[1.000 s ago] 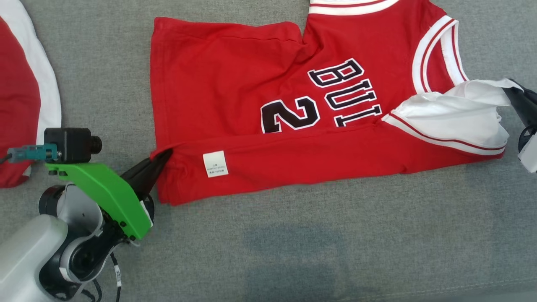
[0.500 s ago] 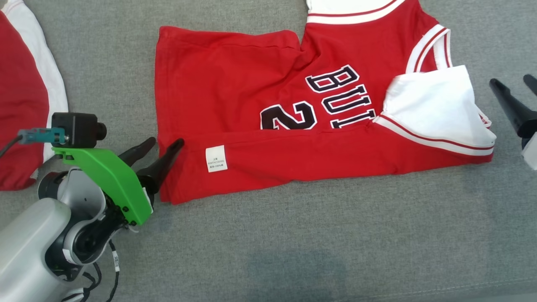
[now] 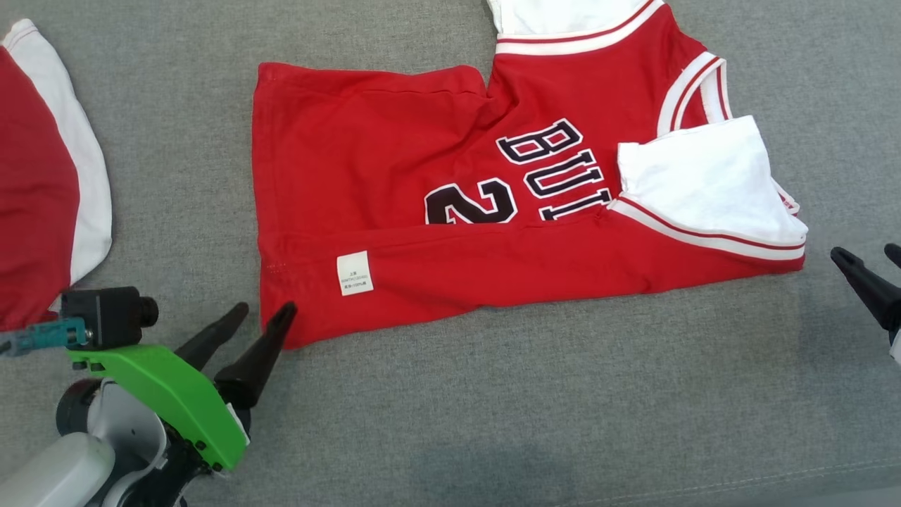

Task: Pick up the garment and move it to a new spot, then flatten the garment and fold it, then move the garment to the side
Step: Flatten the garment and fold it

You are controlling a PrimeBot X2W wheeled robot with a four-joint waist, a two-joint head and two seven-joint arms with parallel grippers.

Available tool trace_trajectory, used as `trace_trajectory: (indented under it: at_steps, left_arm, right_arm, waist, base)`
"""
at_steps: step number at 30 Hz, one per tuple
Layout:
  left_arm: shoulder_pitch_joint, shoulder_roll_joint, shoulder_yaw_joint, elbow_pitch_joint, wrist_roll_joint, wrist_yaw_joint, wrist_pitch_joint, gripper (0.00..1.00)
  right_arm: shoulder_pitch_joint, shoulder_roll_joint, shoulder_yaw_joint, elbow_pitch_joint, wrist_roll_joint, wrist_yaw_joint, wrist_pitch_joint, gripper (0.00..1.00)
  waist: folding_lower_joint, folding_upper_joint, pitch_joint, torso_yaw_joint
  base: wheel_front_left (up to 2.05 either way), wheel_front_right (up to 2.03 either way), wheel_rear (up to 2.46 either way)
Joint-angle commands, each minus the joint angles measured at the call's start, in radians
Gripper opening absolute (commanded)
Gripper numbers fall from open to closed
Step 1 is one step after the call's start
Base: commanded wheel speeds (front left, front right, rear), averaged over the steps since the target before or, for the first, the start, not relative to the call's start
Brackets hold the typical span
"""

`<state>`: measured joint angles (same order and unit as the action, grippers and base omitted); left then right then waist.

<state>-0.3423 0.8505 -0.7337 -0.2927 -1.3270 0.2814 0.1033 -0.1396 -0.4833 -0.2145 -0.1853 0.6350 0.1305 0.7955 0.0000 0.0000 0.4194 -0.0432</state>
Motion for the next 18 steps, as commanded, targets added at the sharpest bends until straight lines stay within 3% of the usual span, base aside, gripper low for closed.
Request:
trace_trajectory:
  at_steps: [1, 10, 18]
  left_arm:
    - [0.013, -0.011, 0.001, -0.004, -0.013, -0.005, -0.003, 1.0]
    - [-0.055, -0.07, -0.039, 0.07, -0.01, -0.045, 0.059, 1.0]
    - [-0.091, -0.087, -0.065, 0.142, 0.0, -0.055, 0.099, 1.0]
  right_arm:
    - [0.007, 0.005, -0.003, 0.012, -0.013, 0.0, -0.015, 1.0]
    - [-0.071, 0.02, 0.057, 0.099, -0.013, 0.0, -0.003, 1.0]
    - [-0.111, 0.017, 0.117, 0.13, -0.001, 0.0, 0.041, 1.0]
  waist:
    - [0.0, 0.0, 0.027, 0.026]
    - [0.0, 0.0, 0.066, 0.065]
    - [0.0, 0.0, 0.069, 0.075]
  base:
    - [0.0, 0.0, 0.0]
    - [0.0, 0.0, 0.0]
    - [0.0, 0.0, 0.0]
